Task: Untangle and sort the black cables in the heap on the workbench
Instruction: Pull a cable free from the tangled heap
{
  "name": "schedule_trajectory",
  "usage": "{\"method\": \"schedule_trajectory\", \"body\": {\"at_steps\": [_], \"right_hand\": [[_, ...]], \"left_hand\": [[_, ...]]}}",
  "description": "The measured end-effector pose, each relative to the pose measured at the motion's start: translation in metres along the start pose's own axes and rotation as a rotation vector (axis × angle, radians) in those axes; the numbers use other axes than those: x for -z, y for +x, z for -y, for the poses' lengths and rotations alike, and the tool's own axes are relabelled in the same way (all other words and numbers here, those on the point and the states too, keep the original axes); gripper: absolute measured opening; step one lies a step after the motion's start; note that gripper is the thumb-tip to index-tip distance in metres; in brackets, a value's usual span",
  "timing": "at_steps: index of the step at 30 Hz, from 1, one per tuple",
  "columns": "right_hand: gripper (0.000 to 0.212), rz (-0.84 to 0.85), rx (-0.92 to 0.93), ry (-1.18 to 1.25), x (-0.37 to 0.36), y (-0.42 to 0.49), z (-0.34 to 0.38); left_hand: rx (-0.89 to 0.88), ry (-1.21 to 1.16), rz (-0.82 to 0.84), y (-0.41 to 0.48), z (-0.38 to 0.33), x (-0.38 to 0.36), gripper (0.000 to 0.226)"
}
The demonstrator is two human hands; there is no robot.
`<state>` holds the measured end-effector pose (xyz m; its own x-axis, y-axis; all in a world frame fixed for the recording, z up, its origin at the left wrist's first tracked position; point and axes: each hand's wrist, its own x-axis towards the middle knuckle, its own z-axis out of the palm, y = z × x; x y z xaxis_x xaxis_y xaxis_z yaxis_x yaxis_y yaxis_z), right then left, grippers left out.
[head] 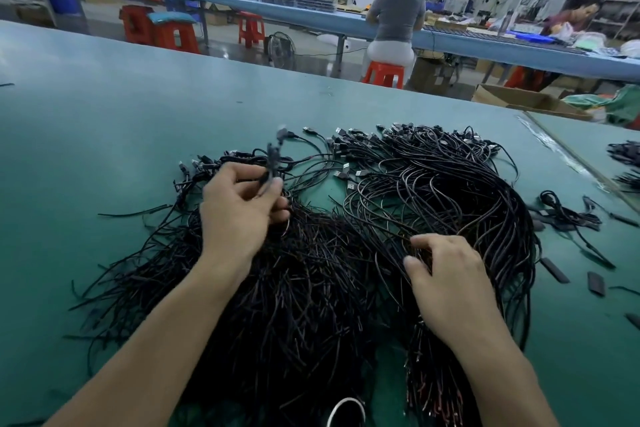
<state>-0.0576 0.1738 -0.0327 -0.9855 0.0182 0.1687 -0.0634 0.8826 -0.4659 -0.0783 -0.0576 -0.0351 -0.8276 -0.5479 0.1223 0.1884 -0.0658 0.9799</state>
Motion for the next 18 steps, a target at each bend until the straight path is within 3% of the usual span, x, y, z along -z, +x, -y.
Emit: {"method": "schedule_trajectory", "body": {"at_steps": [3,7,10,12,15,18], "right_hand": [[0.040,-0.001,-0.048,-0.107,-0.003,0.000,0.000],[0.043,-0.036,-0.056,-0.165,-0.007,0.000,-0.002],[0.039,-0.037,-0.044,-0.212,-0.010,0.002,-0.002],[0.032,-0.026,-0.051,-0.246,-0.010,0.005,0.000],[0.025,-0.015,-0.051,-0.286,-0.007,0.009,0.009],[0.016,0.010,0.042,-0.133,-0.004,0.008,0.021]], "left_hand": [[0.063,-0.057,-0.126,0.019,0.006,0.004,0.020],[0.076,0.024,-0.069,0.024,0.009,0.002,0.043],[-0.099,0.255,-0.045,0.008,0.009,-0.002,0.052],[-0.254,0.407,-0.061,-0.004,0.004,-0.007,0.045],[-0.372,0.406,0.047,-0.016,-0.007,-0.014,0.039],[-0.442,0.433,0.312,-0.023,-0.016,-0.016,0.042]]}}
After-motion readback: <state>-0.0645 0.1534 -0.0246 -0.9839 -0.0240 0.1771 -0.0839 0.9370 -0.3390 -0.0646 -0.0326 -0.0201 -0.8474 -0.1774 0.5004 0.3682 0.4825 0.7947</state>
